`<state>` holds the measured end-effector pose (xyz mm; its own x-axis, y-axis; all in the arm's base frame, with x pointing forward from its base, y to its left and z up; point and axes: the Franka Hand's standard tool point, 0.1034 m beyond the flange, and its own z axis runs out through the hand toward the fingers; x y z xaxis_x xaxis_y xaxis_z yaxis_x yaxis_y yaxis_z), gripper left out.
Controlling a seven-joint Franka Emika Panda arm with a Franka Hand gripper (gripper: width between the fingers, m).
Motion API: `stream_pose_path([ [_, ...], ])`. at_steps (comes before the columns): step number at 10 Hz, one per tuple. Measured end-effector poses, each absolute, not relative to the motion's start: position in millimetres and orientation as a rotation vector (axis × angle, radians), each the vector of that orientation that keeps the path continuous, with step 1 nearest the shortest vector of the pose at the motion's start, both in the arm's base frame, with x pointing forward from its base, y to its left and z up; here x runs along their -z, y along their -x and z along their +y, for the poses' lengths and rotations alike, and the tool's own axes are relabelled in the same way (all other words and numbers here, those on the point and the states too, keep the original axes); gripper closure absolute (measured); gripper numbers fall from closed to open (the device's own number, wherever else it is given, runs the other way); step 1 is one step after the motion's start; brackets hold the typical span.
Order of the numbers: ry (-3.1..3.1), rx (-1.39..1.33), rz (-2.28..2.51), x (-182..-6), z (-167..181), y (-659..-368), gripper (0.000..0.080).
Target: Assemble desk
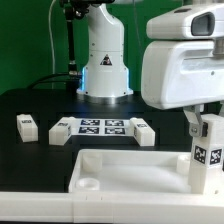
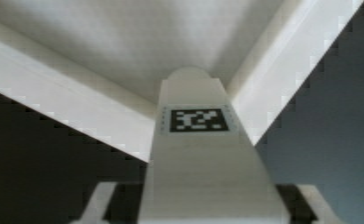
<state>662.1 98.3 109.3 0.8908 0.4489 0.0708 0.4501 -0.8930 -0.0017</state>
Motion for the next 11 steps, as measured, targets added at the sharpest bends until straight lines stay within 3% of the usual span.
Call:
stream_pose_path([
  [3,3.043,0.107,-0.692,-109.3,98.3,-662.1,0.0511],
  [11,2.992,0.079,0.634,-109.1,92.7,-664.1,0.0511],
])
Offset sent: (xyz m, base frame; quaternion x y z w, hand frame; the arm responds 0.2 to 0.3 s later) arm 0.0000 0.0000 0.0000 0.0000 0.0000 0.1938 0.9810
